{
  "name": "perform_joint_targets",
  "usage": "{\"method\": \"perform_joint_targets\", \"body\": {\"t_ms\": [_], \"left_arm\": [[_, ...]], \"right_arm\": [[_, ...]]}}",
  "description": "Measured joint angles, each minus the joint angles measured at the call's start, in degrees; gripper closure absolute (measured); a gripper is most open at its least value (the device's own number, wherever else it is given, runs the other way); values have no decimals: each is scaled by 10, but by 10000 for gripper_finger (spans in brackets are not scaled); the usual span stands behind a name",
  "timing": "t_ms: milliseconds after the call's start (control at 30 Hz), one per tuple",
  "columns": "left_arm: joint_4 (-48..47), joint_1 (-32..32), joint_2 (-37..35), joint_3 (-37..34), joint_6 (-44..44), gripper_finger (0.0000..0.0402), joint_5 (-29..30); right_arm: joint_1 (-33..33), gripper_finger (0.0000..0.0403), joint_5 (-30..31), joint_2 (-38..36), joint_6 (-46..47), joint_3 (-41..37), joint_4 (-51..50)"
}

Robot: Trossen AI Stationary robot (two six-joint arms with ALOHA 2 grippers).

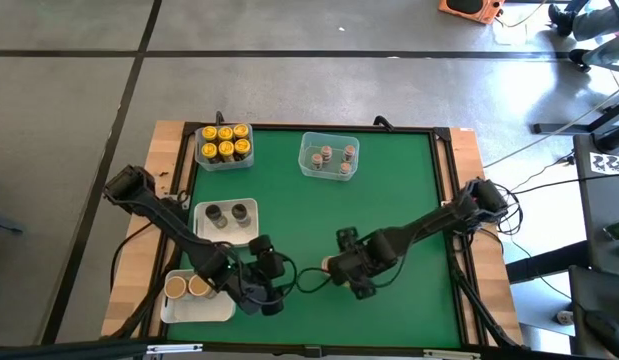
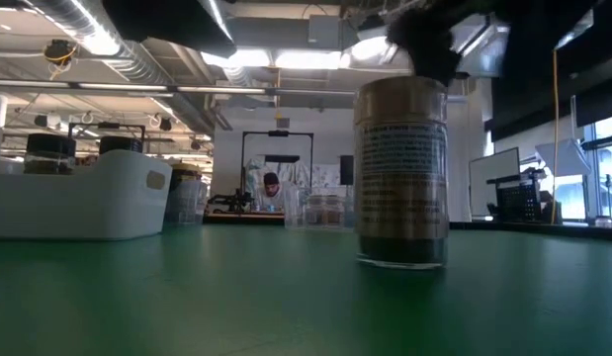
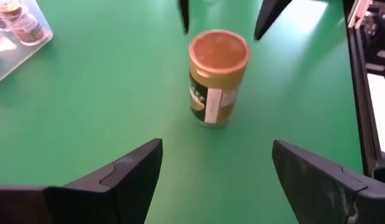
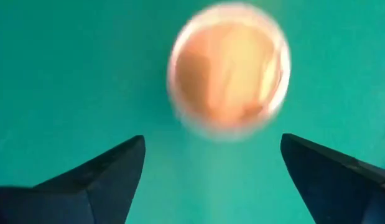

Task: Sort spices by type
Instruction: Put the gold seasoning bottle into the bottom white bin

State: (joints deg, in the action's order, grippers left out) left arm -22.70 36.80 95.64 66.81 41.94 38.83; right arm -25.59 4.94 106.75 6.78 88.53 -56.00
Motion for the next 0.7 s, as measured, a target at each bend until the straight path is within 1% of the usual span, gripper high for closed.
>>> {"method": "perform_joint_targets", "body": {"t_ms": [67, 133, 267, 333, 400, 533, 600, 700], "left_arm": [[11, -6, 0, 0, -3, 101, 2], [27, -15, 0, 0, -6, 100, 14], [53, -42, 3, 0, -24, 82, 16], [82, -59, 5, -1, -65, 66, 5], [138, -80, 13, -1, -121, 52, -33], [240, -102, 37, 0, -238, 33, -63], [247, -108, 49, 3, -260, 28, -72], [226, -120, 67, 28, -246, 27, -98]], "right_arm": [[-13, 36, 9, -12, 20, 5, -41], [-32, 40, 36, -32, 45, -7, -68], [-85, 40, 126, -80, 121, -72, -76], [-114, 40, 170, -102, 173, -118, -68], [-139, 39, 201, -121, 235, -170, -48], [-191, 39, 228, -147, 360, -286, 30], [-211, 39, 251, -150, 418, -336, 79], [-234, 39, 284, -149, 489, -397, 149]]}}
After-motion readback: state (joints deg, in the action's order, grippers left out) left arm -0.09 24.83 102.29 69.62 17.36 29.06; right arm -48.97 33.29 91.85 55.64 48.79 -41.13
